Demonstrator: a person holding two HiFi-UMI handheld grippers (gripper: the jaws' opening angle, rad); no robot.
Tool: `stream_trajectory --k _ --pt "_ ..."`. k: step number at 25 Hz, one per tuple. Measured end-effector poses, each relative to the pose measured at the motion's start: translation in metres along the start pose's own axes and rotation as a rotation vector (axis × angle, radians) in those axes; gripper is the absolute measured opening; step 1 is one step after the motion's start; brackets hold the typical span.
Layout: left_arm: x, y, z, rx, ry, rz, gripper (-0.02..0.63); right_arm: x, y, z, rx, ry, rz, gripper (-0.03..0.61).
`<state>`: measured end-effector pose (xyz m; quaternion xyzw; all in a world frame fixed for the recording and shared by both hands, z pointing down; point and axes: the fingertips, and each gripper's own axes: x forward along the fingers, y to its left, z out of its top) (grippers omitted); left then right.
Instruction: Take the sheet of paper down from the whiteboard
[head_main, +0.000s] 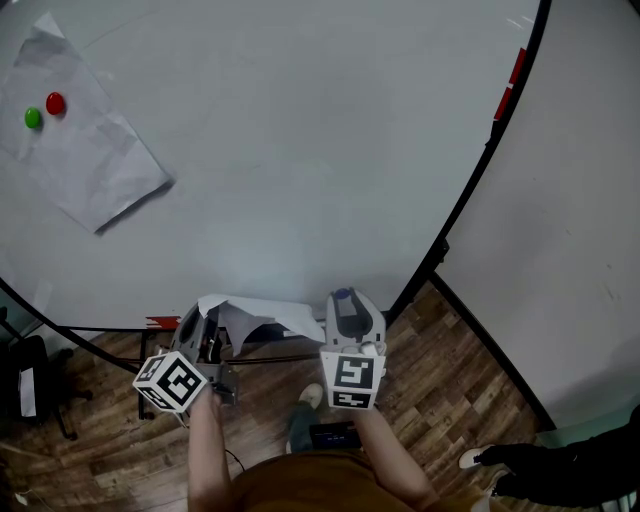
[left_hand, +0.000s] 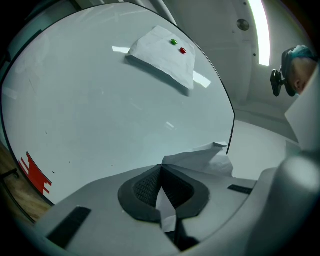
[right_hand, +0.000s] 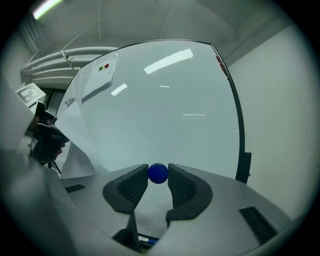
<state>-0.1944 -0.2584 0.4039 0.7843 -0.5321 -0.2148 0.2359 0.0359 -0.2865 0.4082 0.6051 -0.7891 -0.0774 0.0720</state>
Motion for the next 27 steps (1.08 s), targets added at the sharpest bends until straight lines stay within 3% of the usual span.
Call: stream_trajectory --k 27 --pt "-0.0005 -0.0003 0.0025 -0.032 -0.022 -0.003 0.024 0.0008 -0.0016 -0.0055 0.020 0.025 0.016 0.137"
